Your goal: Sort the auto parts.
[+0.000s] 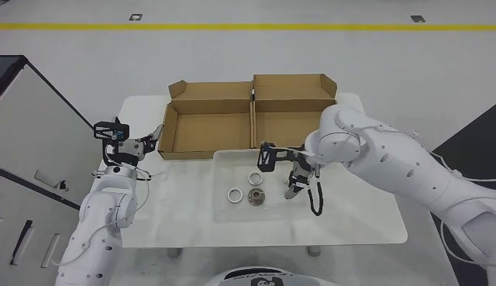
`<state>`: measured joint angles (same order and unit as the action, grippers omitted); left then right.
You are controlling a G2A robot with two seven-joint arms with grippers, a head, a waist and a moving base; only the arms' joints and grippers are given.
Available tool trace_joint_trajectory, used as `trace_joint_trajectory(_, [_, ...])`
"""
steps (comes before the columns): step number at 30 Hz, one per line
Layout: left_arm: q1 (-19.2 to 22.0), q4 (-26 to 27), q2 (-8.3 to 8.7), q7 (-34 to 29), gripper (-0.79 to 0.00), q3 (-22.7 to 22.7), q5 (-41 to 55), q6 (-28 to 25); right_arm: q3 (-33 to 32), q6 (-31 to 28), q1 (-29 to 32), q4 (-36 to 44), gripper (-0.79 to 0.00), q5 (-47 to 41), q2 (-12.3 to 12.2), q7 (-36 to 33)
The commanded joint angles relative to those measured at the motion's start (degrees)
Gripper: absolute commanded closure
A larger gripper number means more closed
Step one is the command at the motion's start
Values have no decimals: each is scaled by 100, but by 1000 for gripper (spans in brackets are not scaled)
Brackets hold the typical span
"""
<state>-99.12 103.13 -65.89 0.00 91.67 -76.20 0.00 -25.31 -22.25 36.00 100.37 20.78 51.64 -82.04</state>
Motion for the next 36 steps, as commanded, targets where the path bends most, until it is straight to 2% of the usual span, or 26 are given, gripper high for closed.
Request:
trace_joint_trajectory(1, [0,0,0,0,-785,0,0,0,-8,4,4,5,-785,4,0,-4])
trace_joint_trajectory(6, [0,0,0,0,-785,0,0,0,1,3,21,12,-785,24,2,22])
trace_joint_trajectory(9, [0,0,0,0,-785,0,0,0,88,16,110,20,-785,325,29,179])
trace_joint_trajectory(19, [0,0,0,0,-785,0,0,0,333,40,129,-173,-785,657,206,195])
trace_joint_trajectory(20, [0,0,0,0,-785,0,0,0,360,49,136,-225,-773,670,227,202])
trace_joint_trajectory(28, [0,0,0,0,-785,0,0,0,514,73,142,-461,-453,763,382,207])
trace_joint_trajectory(31, [0,0,0,0,-785,0,0,0,545,103,145,-524,-391,788,424,179])
trace_joint_trajectory(36, [0,0,0,0,-785,0,0,0,592,147,163,-586,-379,854,478,104])
